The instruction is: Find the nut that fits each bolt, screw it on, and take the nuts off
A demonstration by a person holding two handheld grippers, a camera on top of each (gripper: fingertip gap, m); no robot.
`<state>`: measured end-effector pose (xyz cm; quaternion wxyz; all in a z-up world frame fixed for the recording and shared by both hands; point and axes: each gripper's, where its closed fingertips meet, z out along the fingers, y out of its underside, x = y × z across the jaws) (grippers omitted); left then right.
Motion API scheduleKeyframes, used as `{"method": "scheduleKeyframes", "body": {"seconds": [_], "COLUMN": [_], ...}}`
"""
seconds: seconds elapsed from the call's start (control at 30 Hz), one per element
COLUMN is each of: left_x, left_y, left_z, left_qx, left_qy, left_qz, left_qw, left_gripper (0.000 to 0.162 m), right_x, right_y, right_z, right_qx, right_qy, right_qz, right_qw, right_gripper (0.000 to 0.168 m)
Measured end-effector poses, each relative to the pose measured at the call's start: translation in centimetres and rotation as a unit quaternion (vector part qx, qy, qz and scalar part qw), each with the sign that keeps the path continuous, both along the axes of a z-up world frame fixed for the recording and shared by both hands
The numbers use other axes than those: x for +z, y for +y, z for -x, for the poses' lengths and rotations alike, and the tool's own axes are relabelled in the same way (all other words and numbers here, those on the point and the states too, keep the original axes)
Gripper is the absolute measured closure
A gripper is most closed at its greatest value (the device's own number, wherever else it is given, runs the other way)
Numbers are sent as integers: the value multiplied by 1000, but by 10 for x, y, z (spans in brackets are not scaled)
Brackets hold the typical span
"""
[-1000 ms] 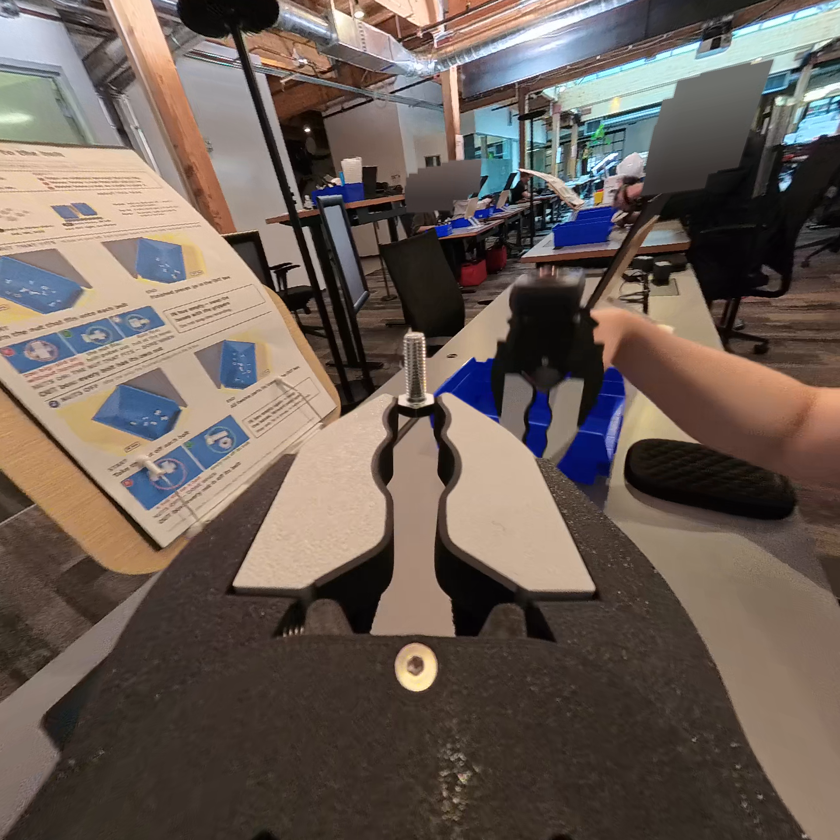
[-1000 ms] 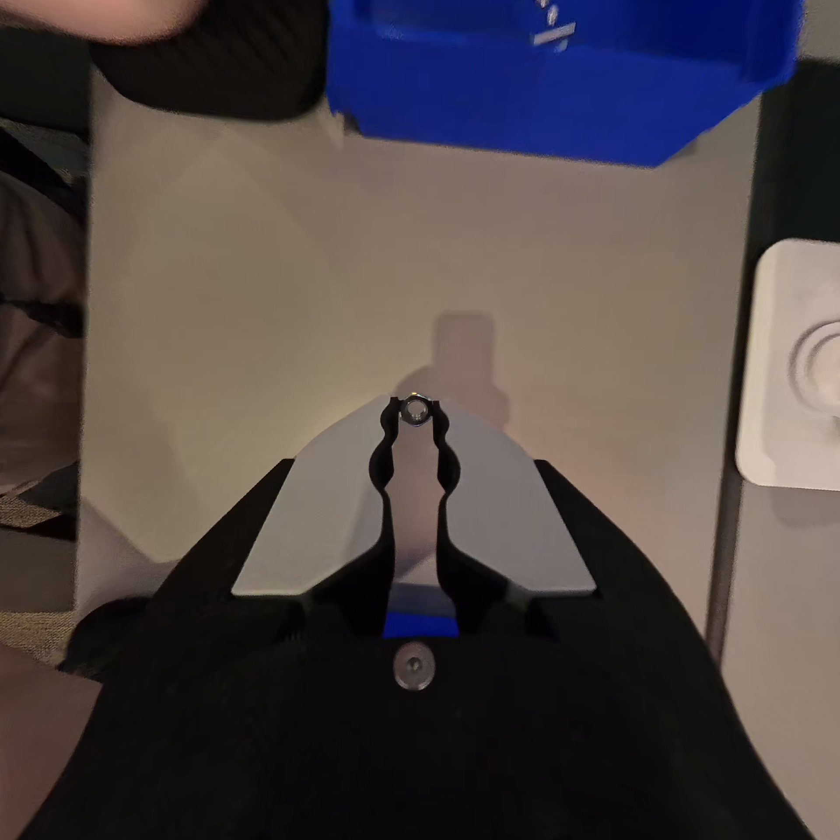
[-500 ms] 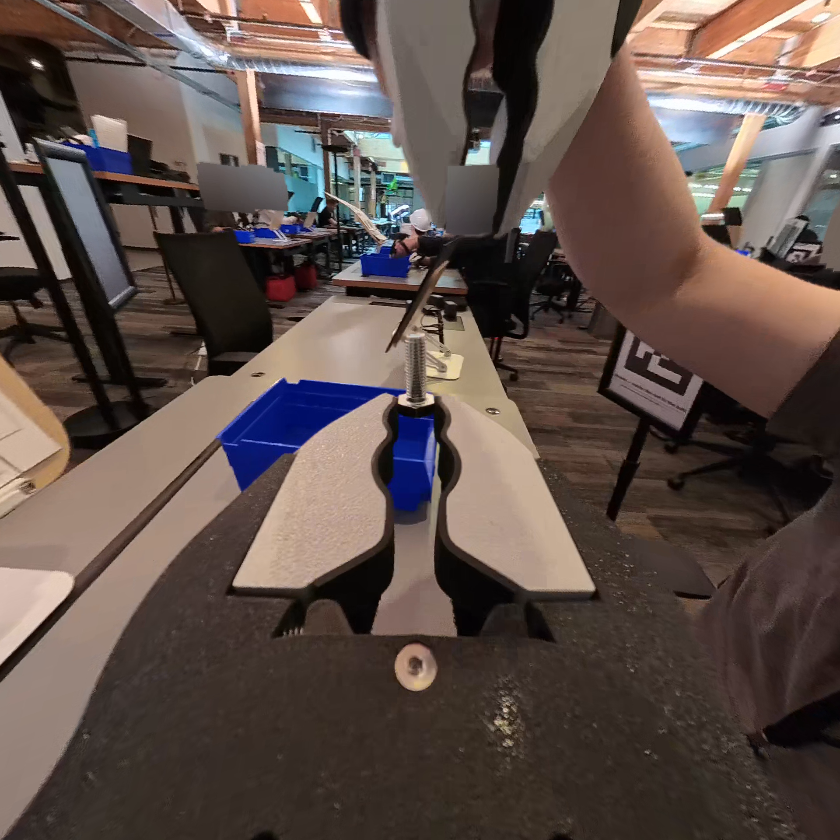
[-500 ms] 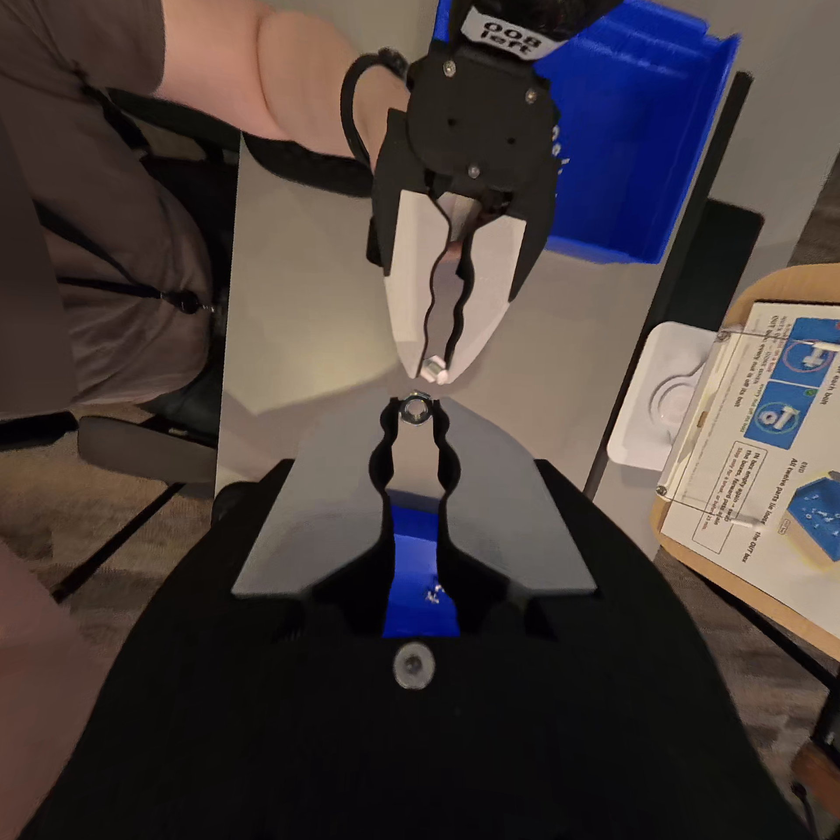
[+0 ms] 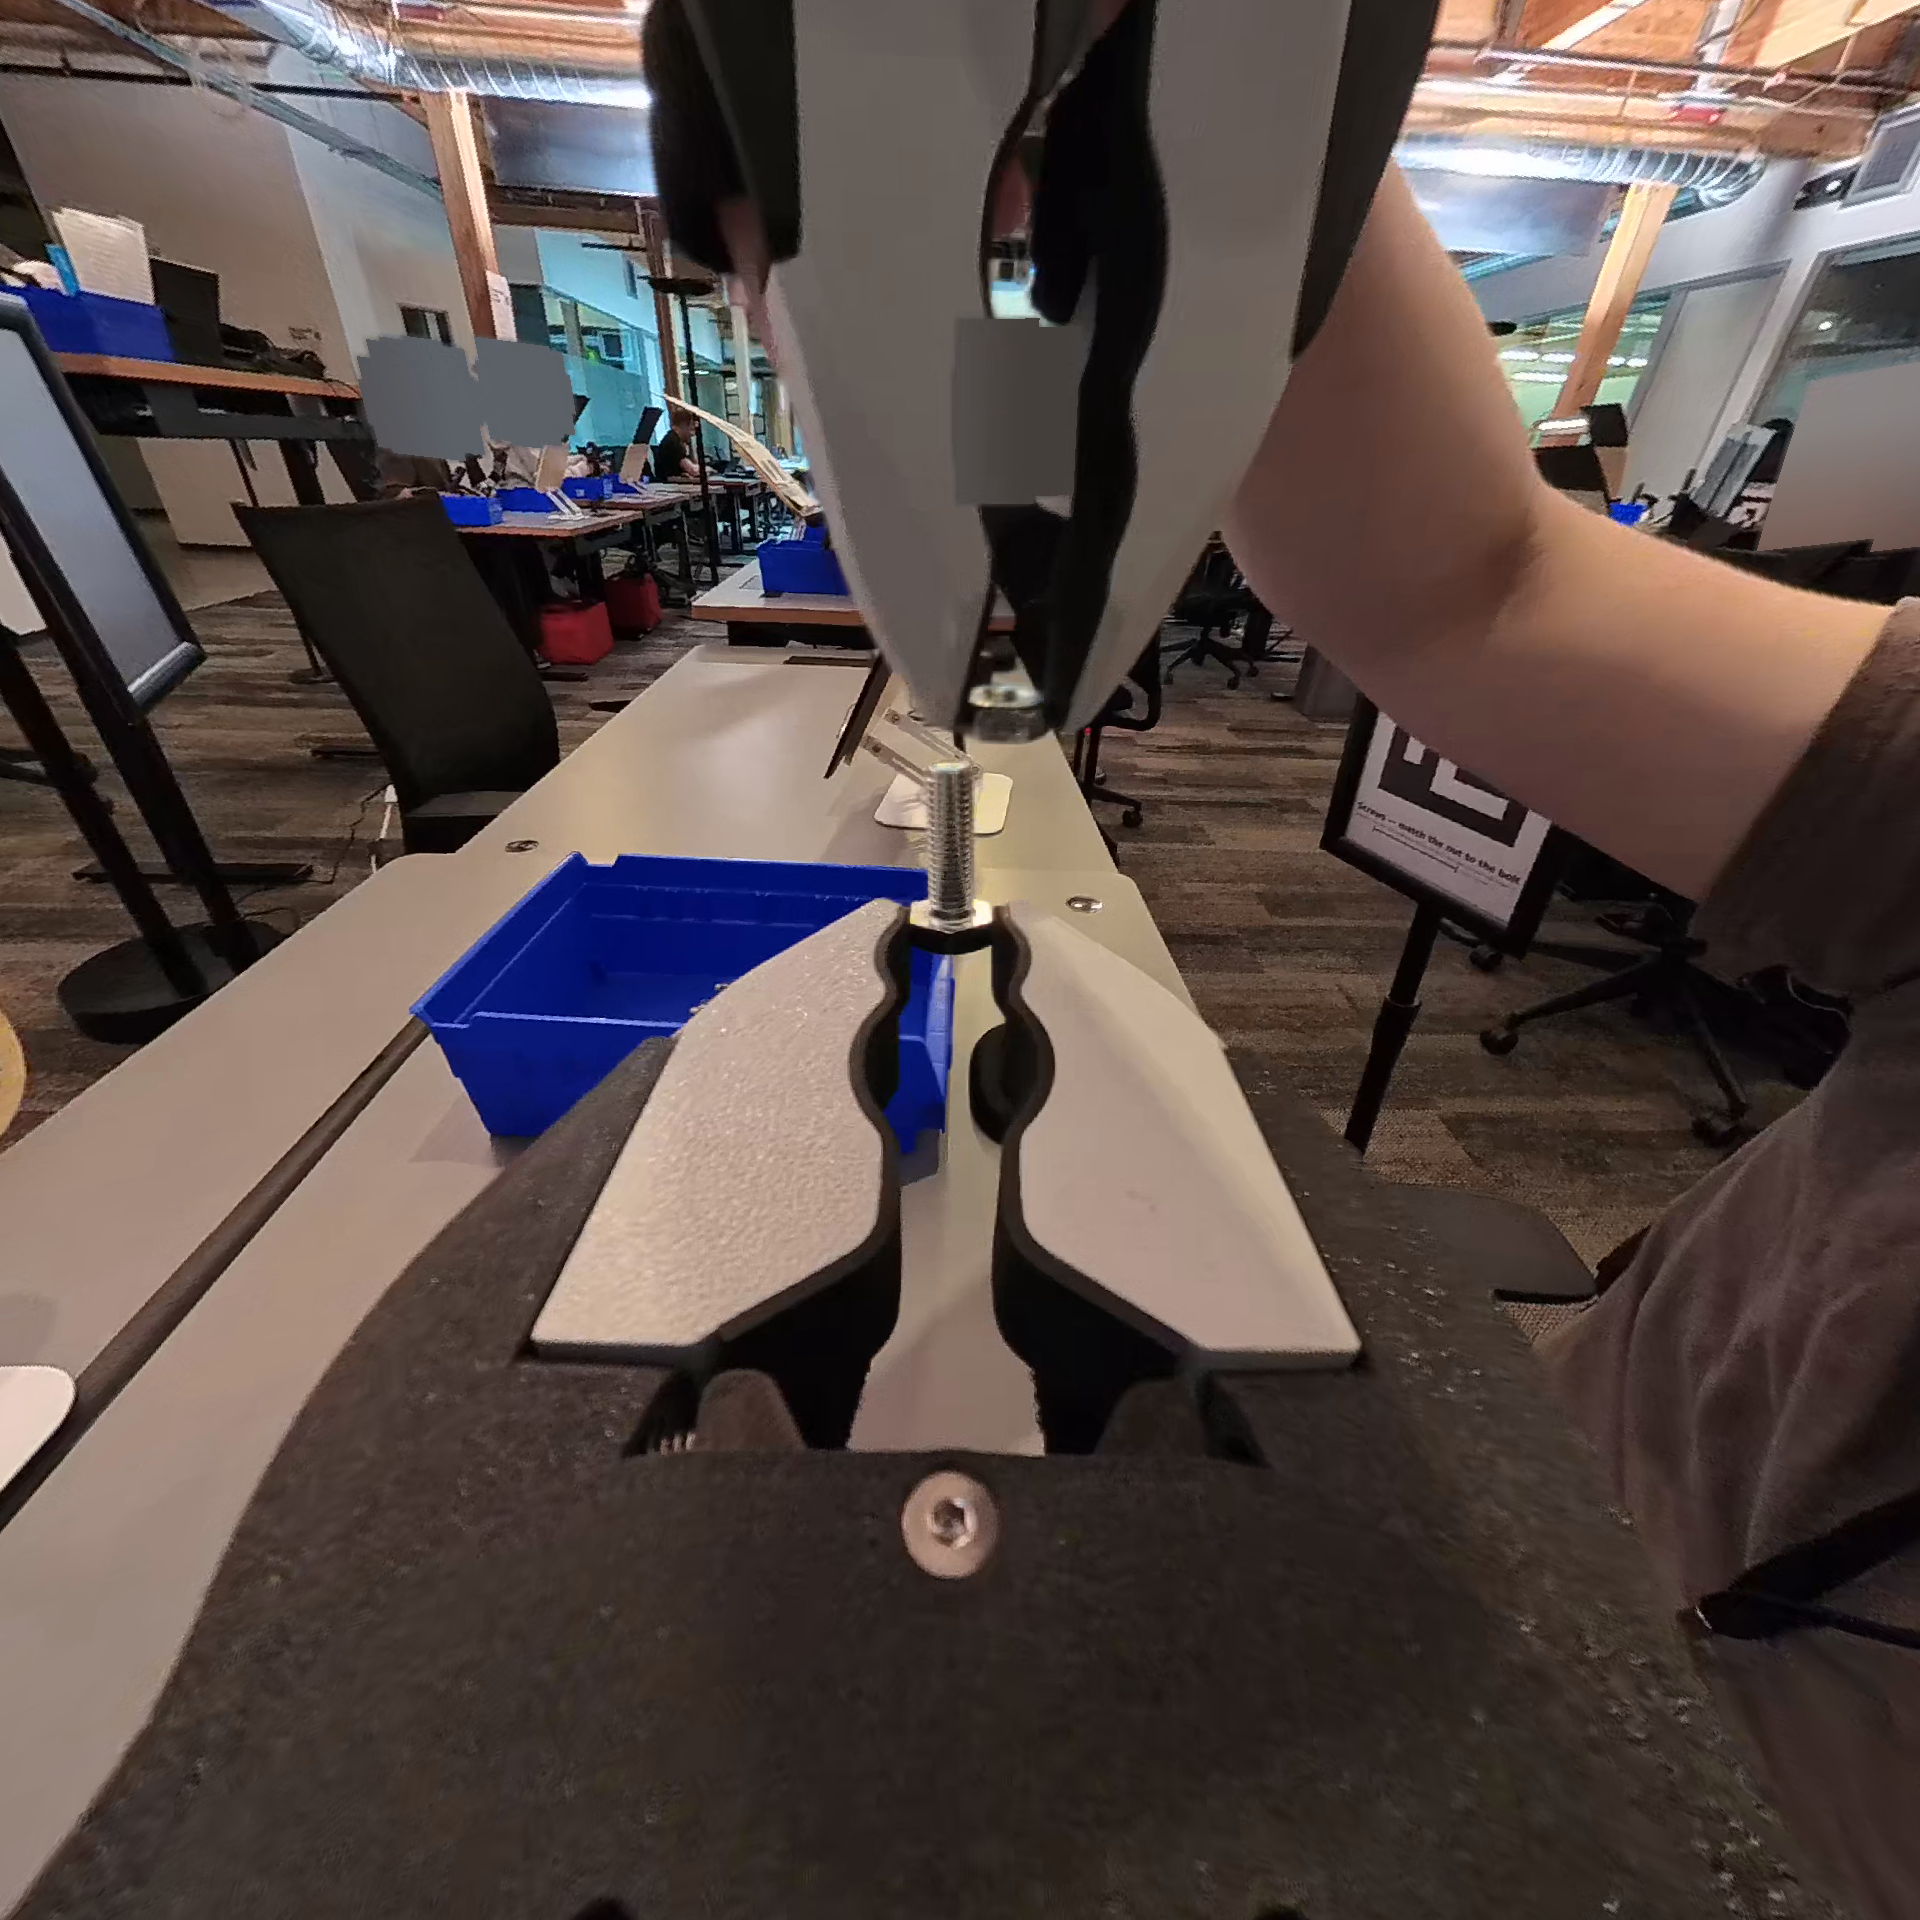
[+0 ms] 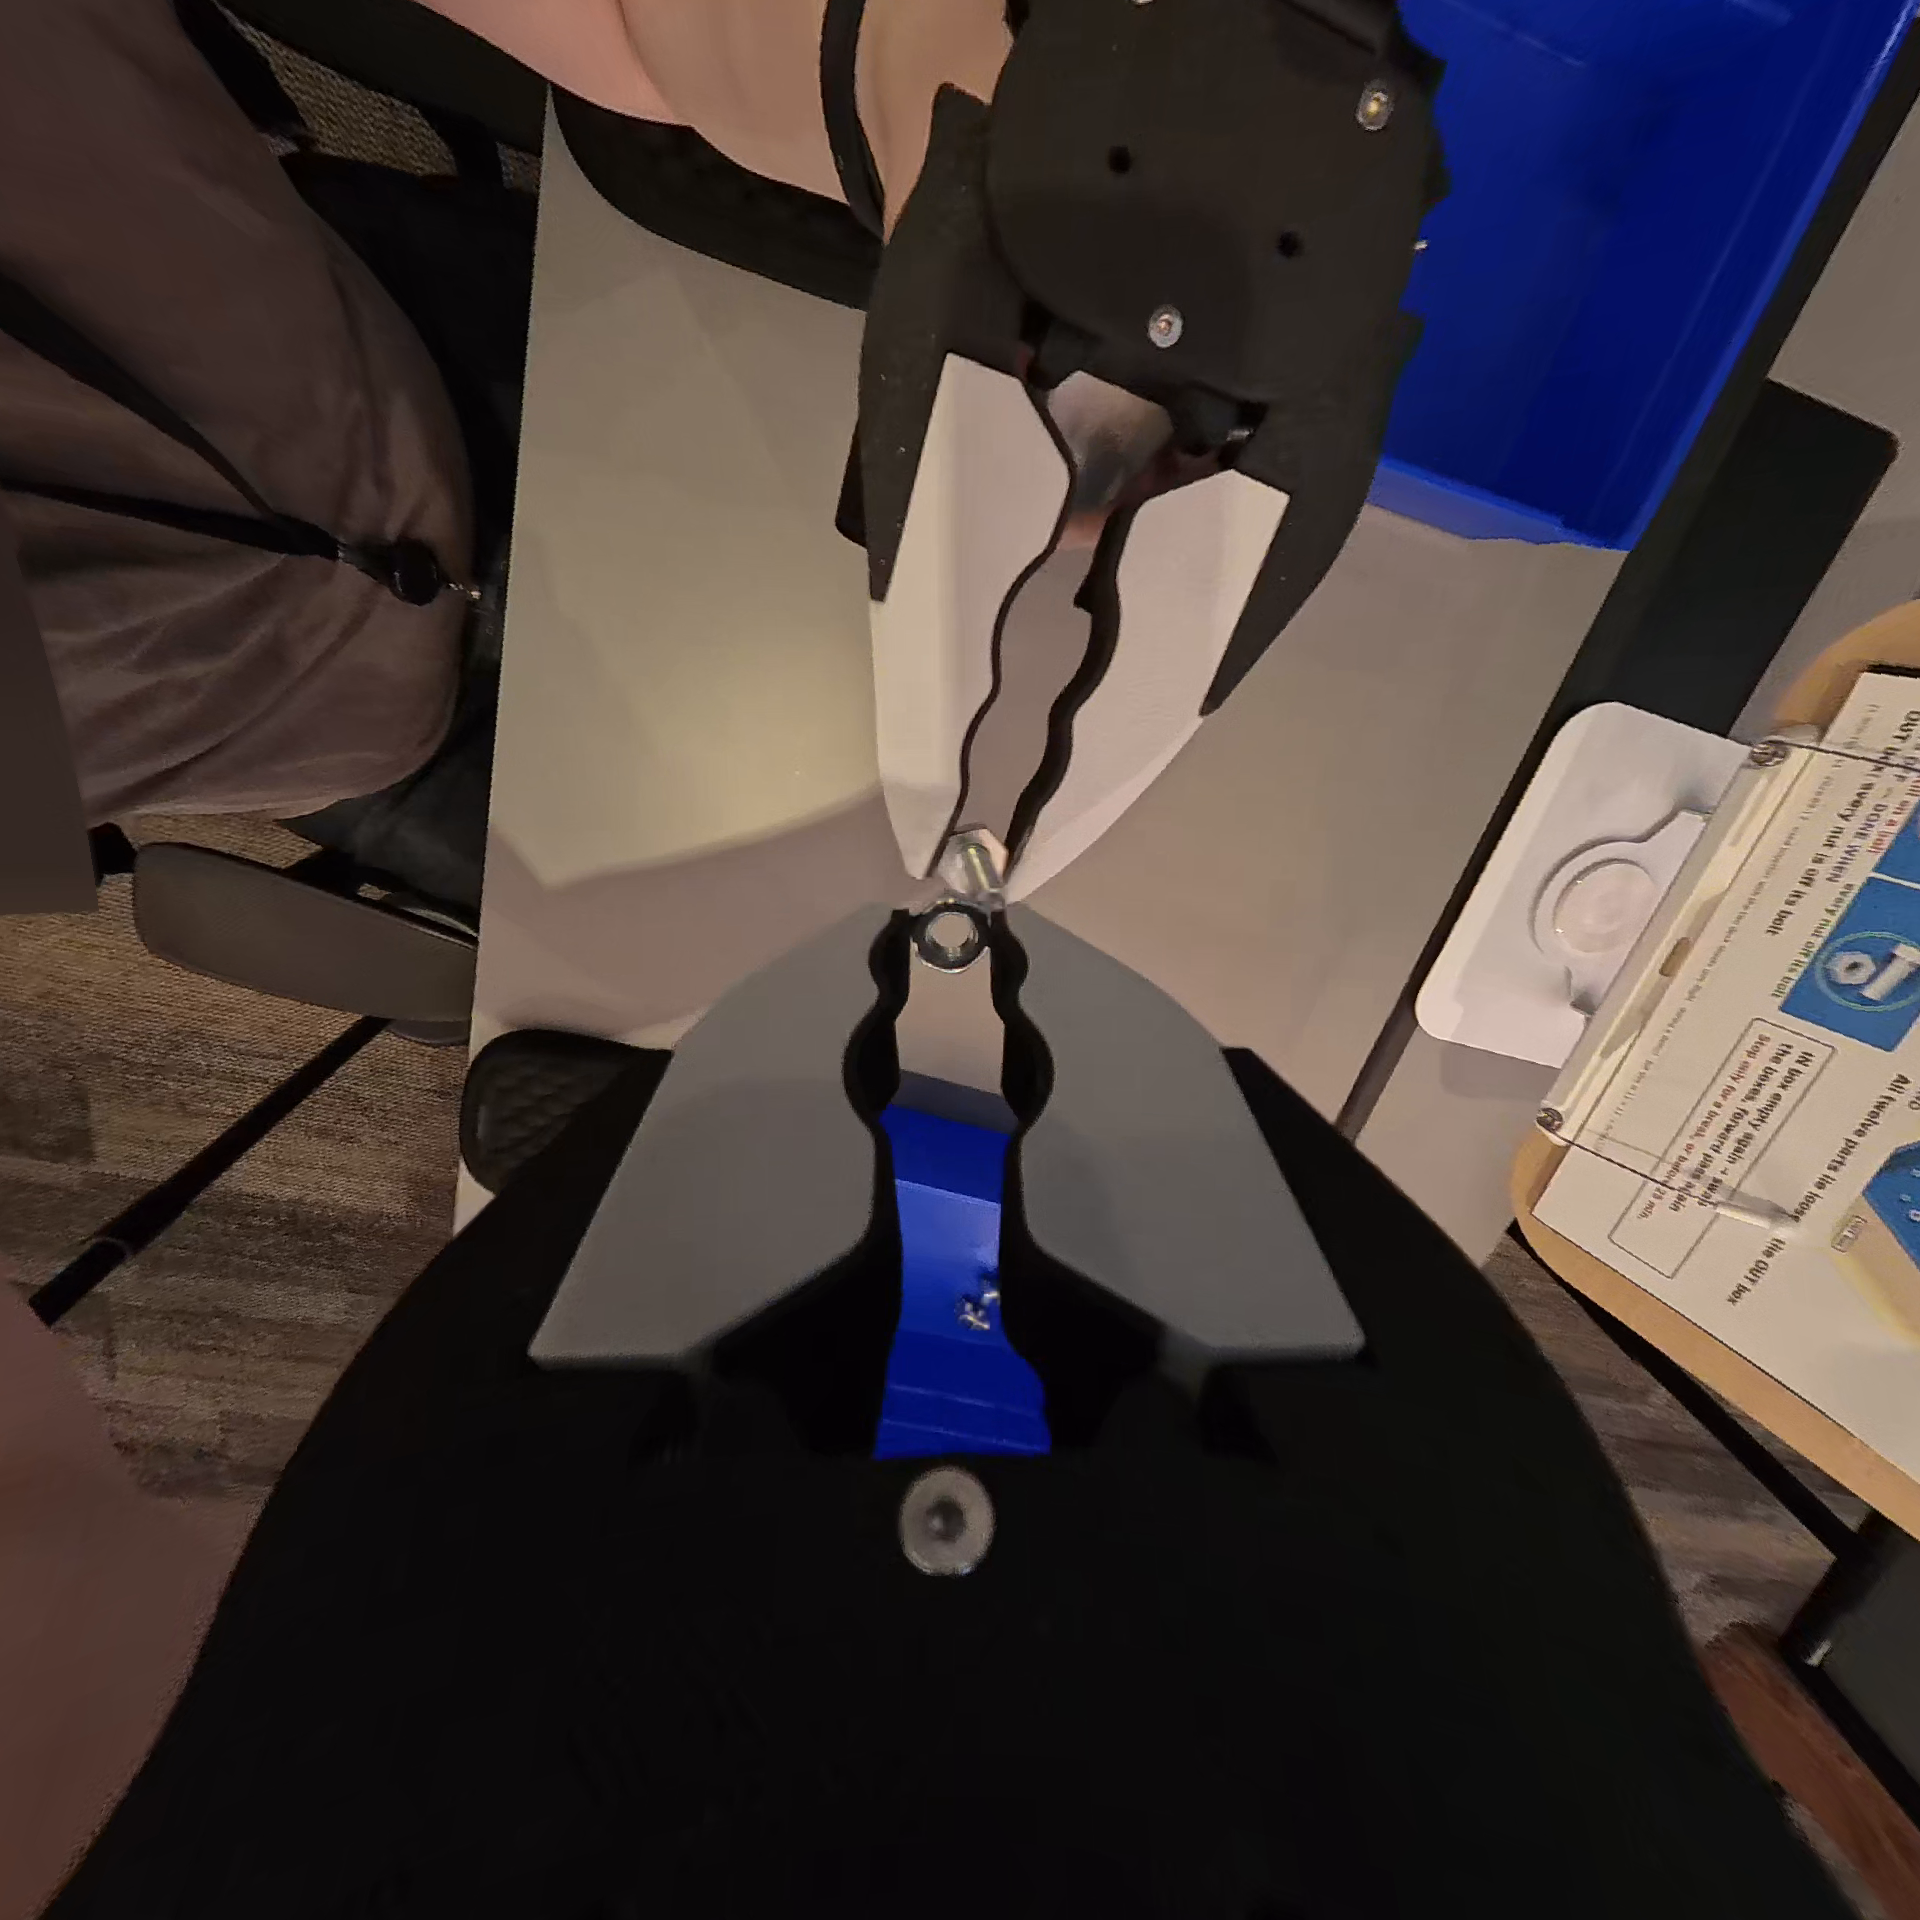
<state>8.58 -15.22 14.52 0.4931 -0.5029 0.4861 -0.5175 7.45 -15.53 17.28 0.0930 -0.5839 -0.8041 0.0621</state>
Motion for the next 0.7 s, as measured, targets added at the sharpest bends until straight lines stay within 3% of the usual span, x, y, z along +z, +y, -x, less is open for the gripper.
{"method": "scheduleKeyframes", "body": {"seconds": [0.43,0.7], "left_x": [3,8], "left_y": [-8,2], "left_z": [0,7], "left_qx": [-14,33], "left_qy": [-4,-10], "left_qz": [-23,-45], "left_qw": [1000,998], "left_gripper": [148,148], "right_x": [-3,3], "right_y": [-1,7], "right_z": [5,11], "right_qx": [19,-42], "right_qy": [1,29], "right_qz": [-5,-2], "right_qw": [1000,999], "right_gripper": [152,153]}}
